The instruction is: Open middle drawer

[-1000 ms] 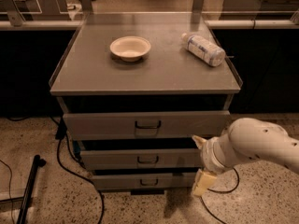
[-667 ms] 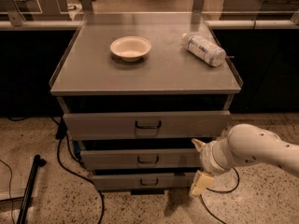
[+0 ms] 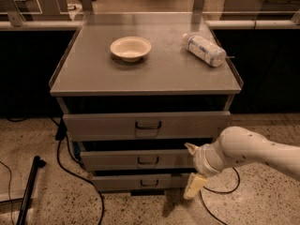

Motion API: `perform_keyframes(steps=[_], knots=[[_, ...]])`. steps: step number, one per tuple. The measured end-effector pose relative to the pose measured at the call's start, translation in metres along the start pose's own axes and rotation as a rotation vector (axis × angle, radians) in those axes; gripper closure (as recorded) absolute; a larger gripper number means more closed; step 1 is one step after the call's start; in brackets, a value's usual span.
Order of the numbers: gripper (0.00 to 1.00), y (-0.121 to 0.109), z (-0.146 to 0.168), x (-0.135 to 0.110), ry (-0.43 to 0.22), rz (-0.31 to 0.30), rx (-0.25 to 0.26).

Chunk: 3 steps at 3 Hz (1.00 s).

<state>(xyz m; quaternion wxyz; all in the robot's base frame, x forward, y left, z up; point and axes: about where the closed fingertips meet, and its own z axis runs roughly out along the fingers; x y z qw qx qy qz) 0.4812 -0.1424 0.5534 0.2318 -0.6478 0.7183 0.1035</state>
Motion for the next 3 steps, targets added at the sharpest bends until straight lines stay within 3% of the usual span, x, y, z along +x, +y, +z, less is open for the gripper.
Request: perform_keyframes(steps=[1,2,3], knots=[[0.00,-0.009,0.050,0.009,-0.085,0.012,-0.048],[0.00,-0.021,0.087,0.020,-0.222,0.061,-0.061],[0.00,-0.033,0.129,0.030,-0.372,0.120,-0.041]])
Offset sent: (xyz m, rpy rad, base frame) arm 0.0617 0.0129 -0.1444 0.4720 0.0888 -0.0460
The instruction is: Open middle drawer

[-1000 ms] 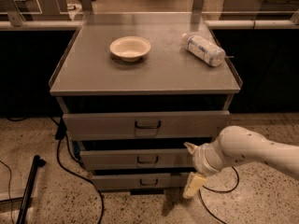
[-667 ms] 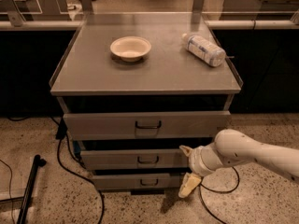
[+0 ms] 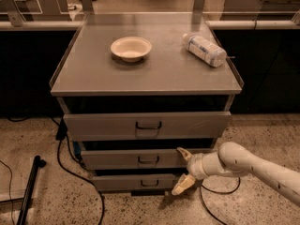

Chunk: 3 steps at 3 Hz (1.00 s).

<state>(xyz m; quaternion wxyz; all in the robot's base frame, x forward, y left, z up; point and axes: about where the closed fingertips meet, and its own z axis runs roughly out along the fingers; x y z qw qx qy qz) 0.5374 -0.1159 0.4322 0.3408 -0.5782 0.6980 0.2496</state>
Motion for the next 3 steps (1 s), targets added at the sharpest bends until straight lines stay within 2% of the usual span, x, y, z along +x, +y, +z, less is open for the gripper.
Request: perform_keyframes(steps=[1,3], knots=[[0.00,-0.0103,0.0028,-0.0126,0.009,-0.018,-0.006],[0.00,-0.0080,0.0054,-0.0145,0.007,-0.032,-0.001]])
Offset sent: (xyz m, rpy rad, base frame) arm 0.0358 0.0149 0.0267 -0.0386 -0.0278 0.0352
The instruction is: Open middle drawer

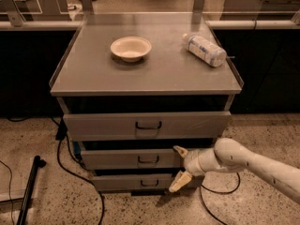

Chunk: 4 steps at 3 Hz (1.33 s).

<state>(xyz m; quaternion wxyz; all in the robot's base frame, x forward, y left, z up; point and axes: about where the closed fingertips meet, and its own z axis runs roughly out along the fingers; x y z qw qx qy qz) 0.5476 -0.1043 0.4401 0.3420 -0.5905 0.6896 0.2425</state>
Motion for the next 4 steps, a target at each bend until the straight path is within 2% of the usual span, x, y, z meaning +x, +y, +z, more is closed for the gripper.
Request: perform_keyframes(steps=[1,2,3,4], knots=[[0.00,-0.0316,0.0313,-0.0068,-0.028,-0.078,0.062],[0.00,-0.0316,0.0313,-0.0068,-0.028,-0.078,0.062],[0.12,-0.0316,0.0313,-0.0068,-0.028,-0.078,0.062],[0.43,-0.0316,0.0314,-0.0069,-0.028,-0.078,0.062]])
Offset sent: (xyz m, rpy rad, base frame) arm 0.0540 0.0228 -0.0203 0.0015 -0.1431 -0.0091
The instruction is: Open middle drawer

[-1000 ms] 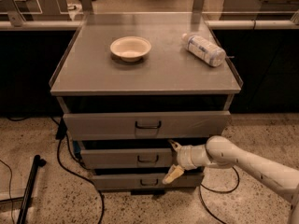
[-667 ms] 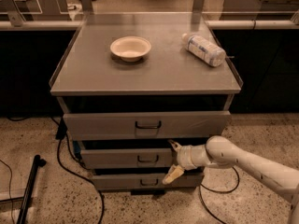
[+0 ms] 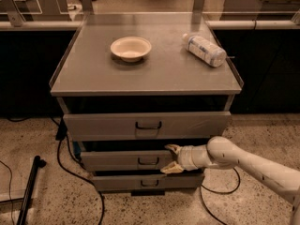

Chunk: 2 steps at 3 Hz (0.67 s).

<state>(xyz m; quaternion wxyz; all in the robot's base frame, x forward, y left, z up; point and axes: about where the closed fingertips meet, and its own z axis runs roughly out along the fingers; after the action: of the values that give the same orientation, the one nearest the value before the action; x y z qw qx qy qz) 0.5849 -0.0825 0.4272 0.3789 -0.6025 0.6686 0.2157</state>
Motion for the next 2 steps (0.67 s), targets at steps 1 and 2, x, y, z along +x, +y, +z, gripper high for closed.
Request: perform_keyframes(steps=[1,2], knots=[[0.66,0.0000,0.0000,0.0000,0.000,0.000,0.000],[0.89,-0.0016,-0.0061,-0.0030,0.000,0.000,0.000]])
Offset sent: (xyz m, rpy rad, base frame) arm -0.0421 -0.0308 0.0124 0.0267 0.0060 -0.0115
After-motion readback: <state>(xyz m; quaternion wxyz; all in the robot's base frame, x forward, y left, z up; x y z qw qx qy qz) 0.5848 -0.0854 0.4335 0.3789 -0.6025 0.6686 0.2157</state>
